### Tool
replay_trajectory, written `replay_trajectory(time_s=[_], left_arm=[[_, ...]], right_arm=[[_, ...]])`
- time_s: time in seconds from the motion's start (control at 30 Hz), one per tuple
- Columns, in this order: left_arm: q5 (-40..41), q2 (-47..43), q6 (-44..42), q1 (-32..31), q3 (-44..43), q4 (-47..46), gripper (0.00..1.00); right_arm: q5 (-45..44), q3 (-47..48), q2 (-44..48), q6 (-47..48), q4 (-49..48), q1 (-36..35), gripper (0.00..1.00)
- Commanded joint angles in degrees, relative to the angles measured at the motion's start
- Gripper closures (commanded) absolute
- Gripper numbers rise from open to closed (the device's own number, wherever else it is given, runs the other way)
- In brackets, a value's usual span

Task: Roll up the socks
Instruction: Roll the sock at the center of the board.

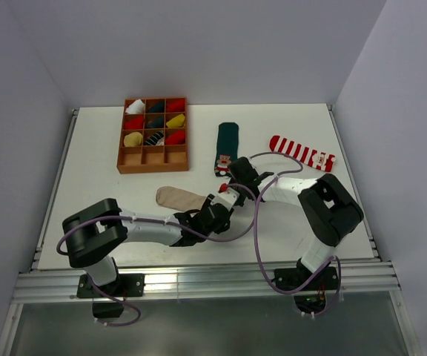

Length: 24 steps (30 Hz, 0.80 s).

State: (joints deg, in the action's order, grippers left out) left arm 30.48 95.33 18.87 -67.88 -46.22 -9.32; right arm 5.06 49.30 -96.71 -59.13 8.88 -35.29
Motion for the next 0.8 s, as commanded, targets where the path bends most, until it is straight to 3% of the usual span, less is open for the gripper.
replay_trajectory(time_s=[0.0, 0.57, 0.63, 0.77], left_arm=[[1.95, 1.52, -4.1, -1.12, -1.95, 0.88, 0.49], [3.88, 7.94, -8.85, -1.91, -4.76, 2.73, 0.52], [4.15, 8.38, -8.68, -2.26, -4.93, 3.17, 0.55], [3.97, 8.65, -7.45, -2.35, -5.02, 4.66, 0.77]], right_arm=[[-0.14, 1.77, -0.76, -0.1, 1.57, -0.48, 1.0], [-0.14, 2.29, -1.03, 0.69, 2.37, -0.31, 1.0], [-0.14, 2.38, -0.94, 0.77, 2.37, -0.48, 1.0], [-0.23, 2.03, -0.41, 0.86, 2.28, -0.05, 1.0]])
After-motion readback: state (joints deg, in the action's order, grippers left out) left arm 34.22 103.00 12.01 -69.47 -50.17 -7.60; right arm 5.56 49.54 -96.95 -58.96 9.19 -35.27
